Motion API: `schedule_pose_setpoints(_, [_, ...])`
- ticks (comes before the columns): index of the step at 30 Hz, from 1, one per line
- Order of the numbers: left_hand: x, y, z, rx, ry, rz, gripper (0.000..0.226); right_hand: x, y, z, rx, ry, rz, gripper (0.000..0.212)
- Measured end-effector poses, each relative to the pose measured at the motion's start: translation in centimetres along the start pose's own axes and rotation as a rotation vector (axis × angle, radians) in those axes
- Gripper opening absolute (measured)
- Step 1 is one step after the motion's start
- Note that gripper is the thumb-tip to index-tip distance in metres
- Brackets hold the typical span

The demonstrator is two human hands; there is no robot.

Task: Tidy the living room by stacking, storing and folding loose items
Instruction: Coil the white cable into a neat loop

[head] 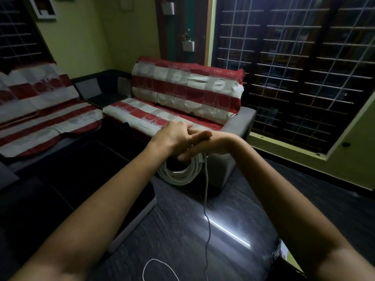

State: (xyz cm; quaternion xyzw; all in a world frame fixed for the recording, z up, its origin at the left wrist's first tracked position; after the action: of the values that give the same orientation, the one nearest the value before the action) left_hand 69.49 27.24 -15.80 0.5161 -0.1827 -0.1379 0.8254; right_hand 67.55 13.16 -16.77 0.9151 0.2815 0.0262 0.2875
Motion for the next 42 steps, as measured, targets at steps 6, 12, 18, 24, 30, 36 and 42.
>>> schedule_pose_setpoints(6, [-0.1, 2.5, 0.0, -0.025, -0.04, 0.172, 0.078, -1.2, 0.5, 1.7, 0.091, -0.053, -0.065, 0.096])
schedule_pose_setpoints(12, [0.0, 3.2, -0.9, -0.639, 0.103, 0.462, 0.067, -1.5, -3.0, 4.1, 0.37, 0.242, 0.181, 0.102])
schedule_pose_setpoints(18, [-0.4, 0.6, -1.1, -1.162, 0.445, 0.686, 0.053, 0.5, -8.4, 2.7, 0.709, 0.396, 0.799, 0.098])
schedule_pose_setpoints(24, [-2.3, -4.2, -1.5, -1.49, 0.679, 0.594, 0.053, 0.8, -7.1, 2.6, 0.791, 0.301, 0.926, 0.028])
schedule_pose_setpoints(30, [-2.9, -5.6, -5.5, -1.169, 0.501, 0.652, 0.06, 1.3, -4.3, 3.2, 0.333, 0.146, 0.712, 0.018])
schedule_pose_setpoints(36, [-2.5, -1.1, -2.8, -0.252, -0.101, 0.264, 0.093, 1.9, -3.0, 0.0, -0.294, 0.162, 0.29, 0.013])
schedule_pose_setpoints(42, [-2.2, -3.5, -4.3, -0.238, -0.049, 0.074, 0.11, 1.7, -3.9, 0.7, -0.503, 0.188, 0.153, 0.019])
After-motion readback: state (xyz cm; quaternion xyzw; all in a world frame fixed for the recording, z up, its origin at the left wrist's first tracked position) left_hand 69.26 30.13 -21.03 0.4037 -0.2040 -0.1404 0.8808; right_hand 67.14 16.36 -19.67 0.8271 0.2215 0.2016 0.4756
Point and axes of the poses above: each hand's wrist, its own x-axis towards the middle knuckle, its own y-axis out of the back of the hand, z = x × y, the point moved 1 cm from there along x, towards the middle knuckle, and after that the axes turned 7 degrees about y, right-handed, at the moved point
